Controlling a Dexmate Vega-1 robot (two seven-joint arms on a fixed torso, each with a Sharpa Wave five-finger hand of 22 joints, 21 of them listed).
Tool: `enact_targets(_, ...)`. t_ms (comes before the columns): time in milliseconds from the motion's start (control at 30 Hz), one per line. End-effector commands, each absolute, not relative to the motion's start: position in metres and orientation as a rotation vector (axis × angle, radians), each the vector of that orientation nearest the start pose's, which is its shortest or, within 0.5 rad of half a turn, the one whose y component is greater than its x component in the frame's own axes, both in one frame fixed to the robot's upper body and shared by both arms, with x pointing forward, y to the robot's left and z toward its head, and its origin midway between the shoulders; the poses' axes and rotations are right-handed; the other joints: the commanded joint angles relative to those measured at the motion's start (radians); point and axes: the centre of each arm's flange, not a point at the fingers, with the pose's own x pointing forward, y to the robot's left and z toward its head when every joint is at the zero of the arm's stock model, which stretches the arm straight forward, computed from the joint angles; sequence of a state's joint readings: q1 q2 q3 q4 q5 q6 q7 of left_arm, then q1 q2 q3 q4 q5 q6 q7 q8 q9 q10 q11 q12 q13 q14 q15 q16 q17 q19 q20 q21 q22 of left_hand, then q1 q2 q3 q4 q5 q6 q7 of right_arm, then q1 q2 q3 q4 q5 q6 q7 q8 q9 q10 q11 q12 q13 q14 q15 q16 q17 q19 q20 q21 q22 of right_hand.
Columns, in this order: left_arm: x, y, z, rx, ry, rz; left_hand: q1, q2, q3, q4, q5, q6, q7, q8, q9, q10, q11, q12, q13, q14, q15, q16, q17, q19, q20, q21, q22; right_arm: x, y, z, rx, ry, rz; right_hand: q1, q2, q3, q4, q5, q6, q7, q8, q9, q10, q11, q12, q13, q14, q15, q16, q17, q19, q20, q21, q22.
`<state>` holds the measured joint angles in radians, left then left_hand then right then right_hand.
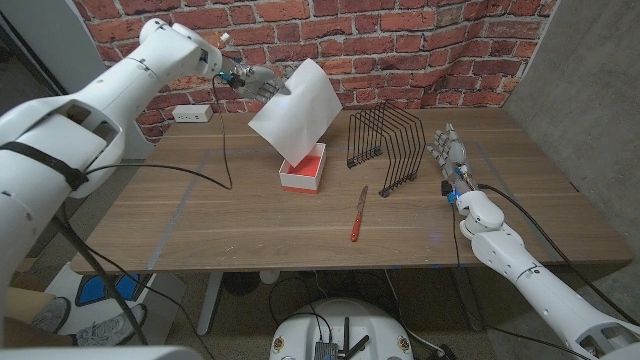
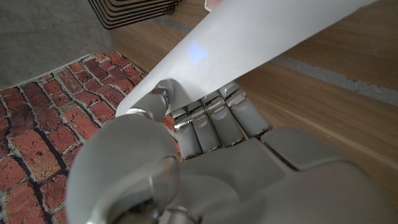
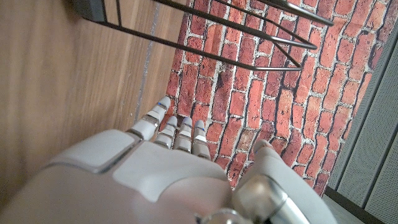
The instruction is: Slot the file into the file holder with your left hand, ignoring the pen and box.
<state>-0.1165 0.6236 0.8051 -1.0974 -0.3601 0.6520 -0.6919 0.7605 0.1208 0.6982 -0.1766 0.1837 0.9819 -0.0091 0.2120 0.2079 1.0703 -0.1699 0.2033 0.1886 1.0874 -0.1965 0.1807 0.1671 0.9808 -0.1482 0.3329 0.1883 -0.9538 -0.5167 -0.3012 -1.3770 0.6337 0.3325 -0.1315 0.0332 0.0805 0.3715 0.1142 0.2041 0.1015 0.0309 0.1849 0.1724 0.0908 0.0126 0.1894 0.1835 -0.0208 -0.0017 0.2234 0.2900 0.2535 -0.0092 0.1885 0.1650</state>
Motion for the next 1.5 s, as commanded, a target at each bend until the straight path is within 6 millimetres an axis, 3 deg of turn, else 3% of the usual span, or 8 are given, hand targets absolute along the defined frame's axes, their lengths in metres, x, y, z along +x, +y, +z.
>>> enact_targets(33, 0.646, 0.264, 0.280, 0.734, -0.051, -0.491, -0.010, 0.000, 0.005, 0.000, 0.002, -0.004, 0.001, -0.005, 0.003, 0.000, -0.003, -0.003, 0.004, -0.008, -0.030, -0.005, 0.004, -0.008, 0.003, -0.003, 0.002, 0.631, -0.322, -0.052, 0.111, -0.614, 0.031, -0.005, 0.039, 0.003, 0.009, 0.003, 0.003, 0.005, 0.001, 0.003, 0.009, -0.001, 0.003, 0.003, 0.001, 0.003, 0.005, 0.005, 0.003, -0.003, 0.000, 0.003)
enact_targets(833, 0.627, 0.238, 0.319, 1.099, -0.204, -0.424, -0.027, -0.006, 0.009, 0.001, 0.002, -0.007, -0.002, -0.006, 0.005, -0.016, 0.000, -0.008, 0.007, -0.054, -0.020, -0.014, -0.001, -0.043, 0.013, -0.016, 0.002, 0.637, -0.318, -0.052, 0.119, -0.606, 0.038, -0.005, 0.040, 0.004, 0.011, 0.004, 0.006, 0.001, 0.002, 0.003, 0.009, -0.002, 0.003, 0.003, 0.002, 0.005, 0.005, 0.005, 0.004, -0.001, 0.001, 0.003)
enact_targets(1500, 0.609, 0.188, 0.334, 1.442, -0.388, -0.327, -0.027, -0.009, 0.012, -0.003, 0.001, -0.006, -0.019, -0.006, 0.005, -0.026, -0.004, -0.010, 0.008, -0.074, -0.021, -0.012, -0.001, -0.056, 0.008, -0.020, 0.002, 0.642, -0.318, -0.050, 0.126, -0.609, 0.042, -0.005, 0.040, 0.004, 0.012, 0.004, 0.008, 0.000, 0.002, 0.003, 0.008, -0.002, 0.003, 0.003, 0.003, 0.004, 0.005, 0.005, 0.005, 0.000, 0.001, 0.003)
